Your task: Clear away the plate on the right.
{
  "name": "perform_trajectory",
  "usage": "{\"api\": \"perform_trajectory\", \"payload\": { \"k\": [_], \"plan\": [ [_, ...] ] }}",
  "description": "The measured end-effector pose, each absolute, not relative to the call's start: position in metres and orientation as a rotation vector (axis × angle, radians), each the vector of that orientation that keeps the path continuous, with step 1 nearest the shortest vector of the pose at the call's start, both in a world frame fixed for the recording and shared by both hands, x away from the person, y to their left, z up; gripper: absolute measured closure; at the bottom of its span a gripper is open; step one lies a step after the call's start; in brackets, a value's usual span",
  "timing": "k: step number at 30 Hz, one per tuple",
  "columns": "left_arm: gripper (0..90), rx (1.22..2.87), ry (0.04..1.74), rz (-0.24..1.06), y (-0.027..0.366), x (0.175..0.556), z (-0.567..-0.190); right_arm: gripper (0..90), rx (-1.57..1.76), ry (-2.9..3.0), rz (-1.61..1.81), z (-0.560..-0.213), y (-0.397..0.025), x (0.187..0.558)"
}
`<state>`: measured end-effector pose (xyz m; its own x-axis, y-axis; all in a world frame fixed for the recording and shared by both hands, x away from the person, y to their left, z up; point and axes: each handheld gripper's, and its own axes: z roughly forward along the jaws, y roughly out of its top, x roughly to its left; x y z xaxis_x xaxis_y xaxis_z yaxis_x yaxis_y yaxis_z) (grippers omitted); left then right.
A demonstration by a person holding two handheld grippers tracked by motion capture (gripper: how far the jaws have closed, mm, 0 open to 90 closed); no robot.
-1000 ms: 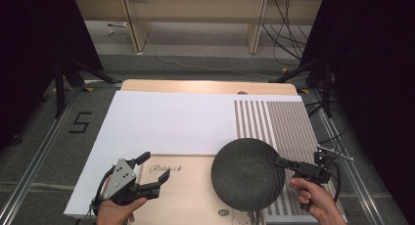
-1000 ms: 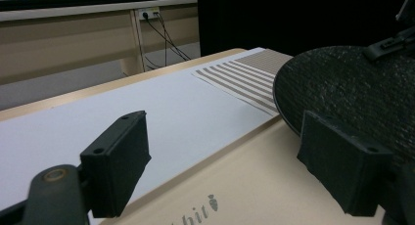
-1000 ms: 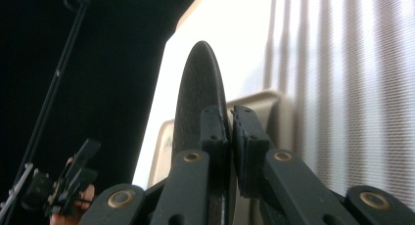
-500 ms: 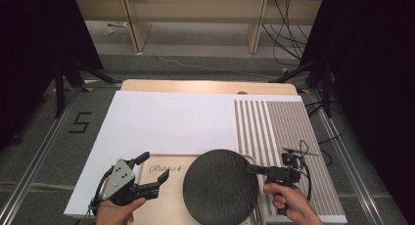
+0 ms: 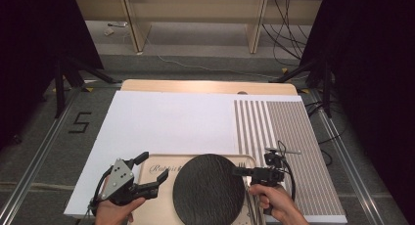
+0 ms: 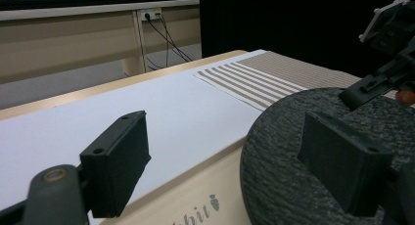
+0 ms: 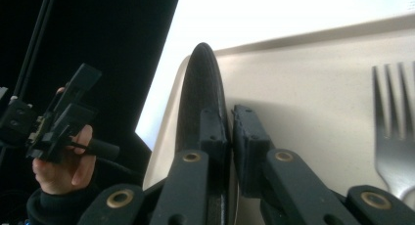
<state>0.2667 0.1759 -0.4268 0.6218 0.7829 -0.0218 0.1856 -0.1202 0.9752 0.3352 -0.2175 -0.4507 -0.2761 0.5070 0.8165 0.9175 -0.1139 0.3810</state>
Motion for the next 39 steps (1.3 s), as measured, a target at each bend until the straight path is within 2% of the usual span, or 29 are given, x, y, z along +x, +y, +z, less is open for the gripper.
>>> {"api": "perform_trajectory", "payload": {
  "k": [7,22,39],
  "plan": [
    [18.4,1.645,0.816,0.619,0.177,0.267,-0.427,84.8,-1.564,-1.799,-1.313,-0.458,-0.205,0.339],
    [18.4,1.648,0.815,0.619,0.176,0.267,-0.427,87.3,-1.587,-1.87,-1.27,-0.464,-0.207,0.344],
    [18.2,1.648,0.817,0.618,0.176,0.267,-0.427,79.2,-1.598,-2.083,-1.181,-0.467,-0.198,0.344]
  ]
}}
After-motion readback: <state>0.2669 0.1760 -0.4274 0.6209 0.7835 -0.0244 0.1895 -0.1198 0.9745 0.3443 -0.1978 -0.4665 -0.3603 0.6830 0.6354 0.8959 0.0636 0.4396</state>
